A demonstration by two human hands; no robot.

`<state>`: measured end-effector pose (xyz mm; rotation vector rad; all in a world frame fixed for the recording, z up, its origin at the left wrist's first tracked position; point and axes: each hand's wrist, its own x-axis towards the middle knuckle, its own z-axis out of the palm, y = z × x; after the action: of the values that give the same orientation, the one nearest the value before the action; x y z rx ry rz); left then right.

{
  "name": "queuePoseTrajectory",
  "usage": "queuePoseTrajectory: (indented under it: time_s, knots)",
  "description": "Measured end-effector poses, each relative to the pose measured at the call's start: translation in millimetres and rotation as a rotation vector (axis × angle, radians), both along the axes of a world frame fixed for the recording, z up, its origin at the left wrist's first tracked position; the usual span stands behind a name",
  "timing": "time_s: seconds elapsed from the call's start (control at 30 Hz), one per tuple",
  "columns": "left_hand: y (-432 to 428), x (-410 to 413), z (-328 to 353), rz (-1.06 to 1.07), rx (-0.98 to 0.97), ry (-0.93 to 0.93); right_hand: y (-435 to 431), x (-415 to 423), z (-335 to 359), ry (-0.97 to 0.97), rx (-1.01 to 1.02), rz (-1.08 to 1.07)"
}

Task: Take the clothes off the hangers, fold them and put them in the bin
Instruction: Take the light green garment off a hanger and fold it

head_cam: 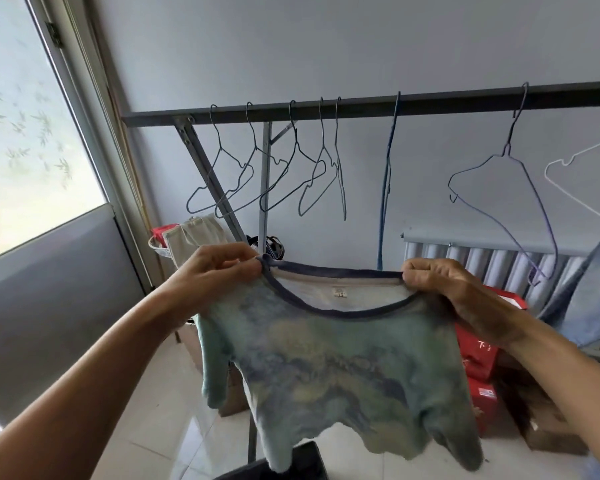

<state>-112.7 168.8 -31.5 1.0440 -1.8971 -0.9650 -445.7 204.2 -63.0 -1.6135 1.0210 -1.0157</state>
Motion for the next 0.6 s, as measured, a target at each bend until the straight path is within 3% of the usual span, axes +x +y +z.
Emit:
queuePoseTrajectory:
  time_s: [0.2, 0.47, 0.6]
  knots:
    - [0.2, 7.9, -3.0, 0.042, 0.026, 0.064, 6.4, -17.8, 8.9, 0.165, 0.025, 0.053]
    - [4.2, -17.1, -18.5, 0.321, 0.142, 0.235, 2.3, 12.6, -2.3, -0.057, -0.065, -0.402]
    - [9.6, -34.1, -22.4, 0.414, 0.114, 0.273, 0.3, 34.6, -5.1, -0.062, -0.164, -0.582]
